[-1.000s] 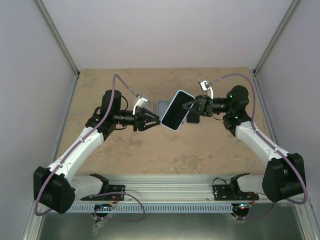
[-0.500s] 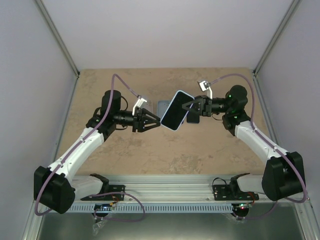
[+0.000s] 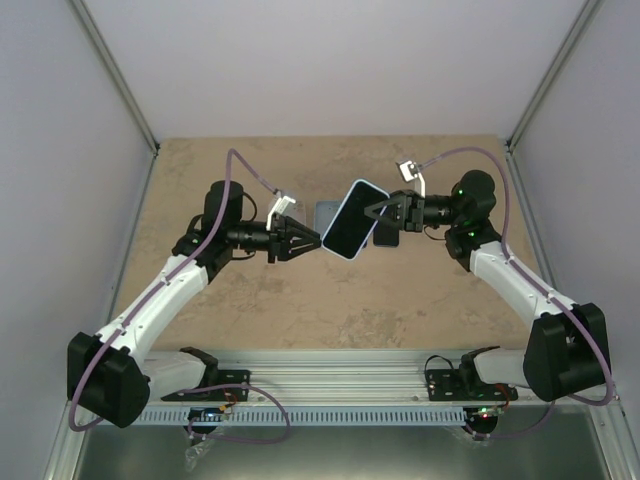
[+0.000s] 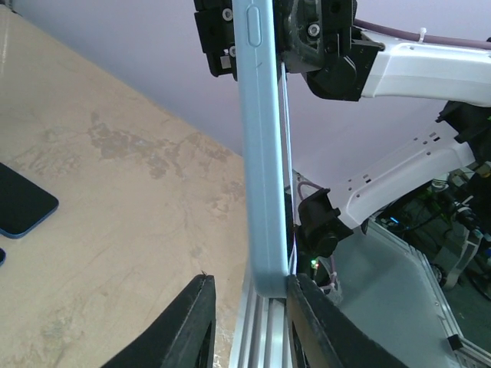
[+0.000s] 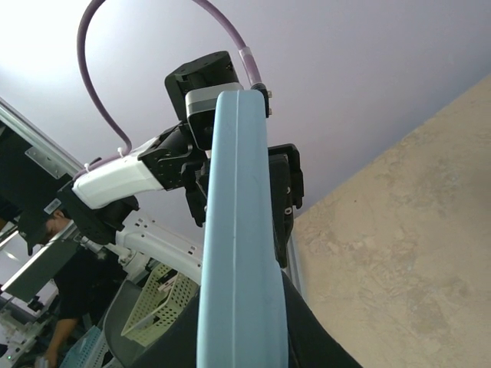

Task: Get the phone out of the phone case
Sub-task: Remove the phone case from the phone.

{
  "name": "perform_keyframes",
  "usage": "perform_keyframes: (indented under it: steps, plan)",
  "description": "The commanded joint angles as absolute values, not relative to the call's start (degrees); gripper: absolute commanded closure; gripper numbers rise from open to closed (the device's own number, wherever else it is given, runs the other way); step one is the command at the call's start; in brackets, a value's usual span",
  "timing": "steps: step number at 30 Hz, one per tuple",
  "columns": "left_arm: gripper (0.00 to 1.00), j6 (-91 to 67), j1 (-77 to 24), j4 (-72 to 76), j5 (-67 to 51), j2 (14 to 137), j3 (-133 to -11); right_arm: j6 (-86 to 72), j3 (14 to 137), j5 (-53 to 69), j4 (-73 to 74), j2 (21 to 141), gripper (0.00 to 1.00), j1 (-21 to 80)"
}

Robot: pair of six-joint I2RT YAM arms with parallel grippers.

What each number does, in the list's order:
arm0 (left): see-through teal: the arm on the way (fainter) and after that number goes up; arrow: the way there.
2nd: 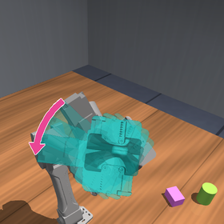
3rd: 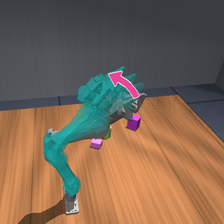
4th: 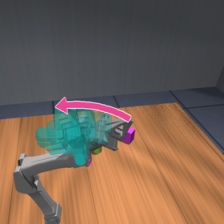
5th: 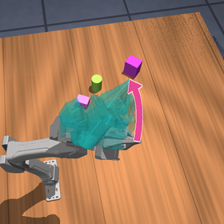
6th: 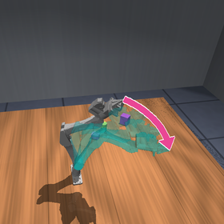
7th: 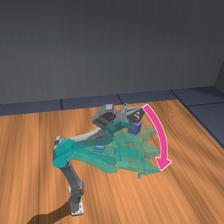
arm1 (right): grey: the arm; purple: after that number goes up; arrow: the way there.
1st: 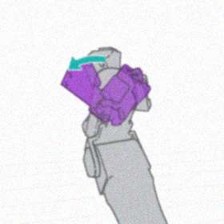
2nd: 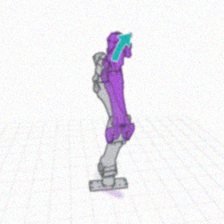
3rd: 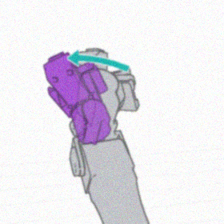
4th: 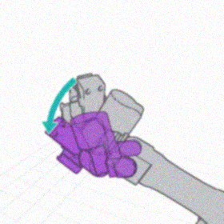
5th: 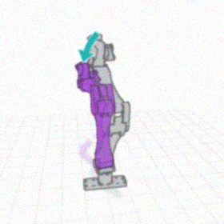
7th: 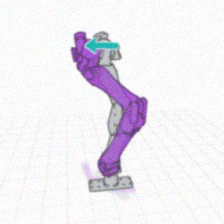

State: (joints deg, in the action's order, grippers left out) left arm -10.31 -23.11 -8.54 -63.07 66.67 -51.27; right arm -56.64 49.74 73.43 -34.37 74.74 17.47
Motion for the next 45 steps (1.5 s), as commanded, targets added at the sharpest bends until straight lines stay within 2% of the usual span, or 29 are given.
perform_keyframes:
  steps: [1, 21, 31, 38, 45]
  plan:
    - [0.74, -8.2, -23.2, -10.8, -55.8, 67.6, -52.2, -59.1, 50.8, 74.2, -39.3, 73.8, 0.99, 17.8]
    - [0.78, -8.5, -23.2, -12.5, -47.4, 71.5, -53.4, -64.9, 49.5, 76.9, -48.0, 73.1, 0.99, 19.2]
    - [0.78, -12.0, -23.2, -7.9, -54.2, 73.8, -51.8, -70.7, 48.3, 77.3, -55.7, 73.7, 1.0, 20.9]
    - [0.77, -18.7, -23.4, -0.3, -61.7, 73.3, -50.8, -69.9, 46.9, 77.3, -55.7, 74.1, 0.99, 22.7]
    - [0.78, -19.4, -25.8, 2.0, -62.9, 73.1, -51.6, -67.1, 46.9, 77.9, -52.8, 75.4, 0.99, 25.3]
